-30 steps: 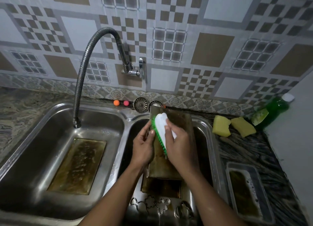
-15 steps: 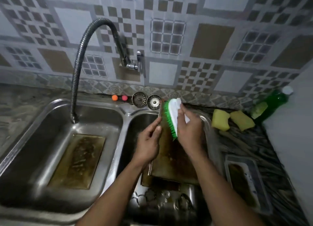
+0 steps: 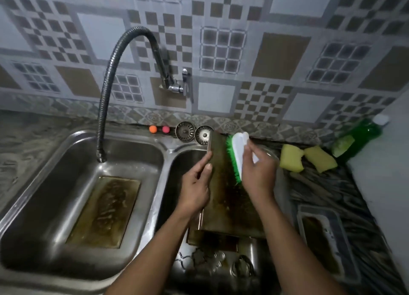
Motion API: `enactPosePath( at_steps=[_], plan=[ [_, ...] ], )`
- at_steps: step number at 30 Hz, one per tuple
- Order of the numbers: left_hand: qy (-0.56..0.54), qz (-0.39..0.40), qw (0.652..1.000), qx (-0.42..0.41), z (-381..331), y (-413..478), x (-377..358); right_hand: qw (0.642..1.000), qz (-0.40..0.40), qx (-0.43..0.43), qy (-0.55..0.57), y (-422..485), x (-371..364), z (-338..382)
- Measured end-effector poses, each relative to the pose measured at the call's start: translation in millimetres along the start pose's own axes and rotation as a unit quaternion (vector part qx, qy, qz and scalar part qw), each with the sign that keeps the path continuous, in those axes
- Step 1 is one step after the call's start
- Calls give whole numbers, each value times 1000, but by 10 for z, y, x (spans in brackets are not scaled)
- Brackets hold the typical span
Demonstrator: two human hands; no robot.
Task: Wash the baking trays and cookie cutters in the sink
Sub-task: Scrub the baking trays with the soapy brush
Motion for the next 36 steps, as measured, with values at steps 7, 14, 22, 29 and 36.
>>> enactPosePath(
  at_steps=[7,14,22,29,36],
  plan=[
    [-1,-116,993,-35,-167,205,114,989,73,131,-4,-617,-36,193],
    [14,-89,995,-50,-117,112,131,1000,27,-2,-14,-273,131,-133],
    [-28,-167,985,-25,-86,231,80,993,82,69,53,-814,38,162],
    [-49,-171,983,-34,5,182,125,998,20,-48,34,-489,213,-296],
    [-31,-193,980,-23,19,272,-41,995,80,21,59,-762,-15,142]
  ],
)
Point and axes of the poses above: each hand's wrist, its own y-axis towards the middle knuckle, its own x-axis out of the back of the hand, z = x × y, the point moved 3 cm from there along y, towards the middle knuckle, and after that the axes turned 1 degree about y, right-handed, at the moved point
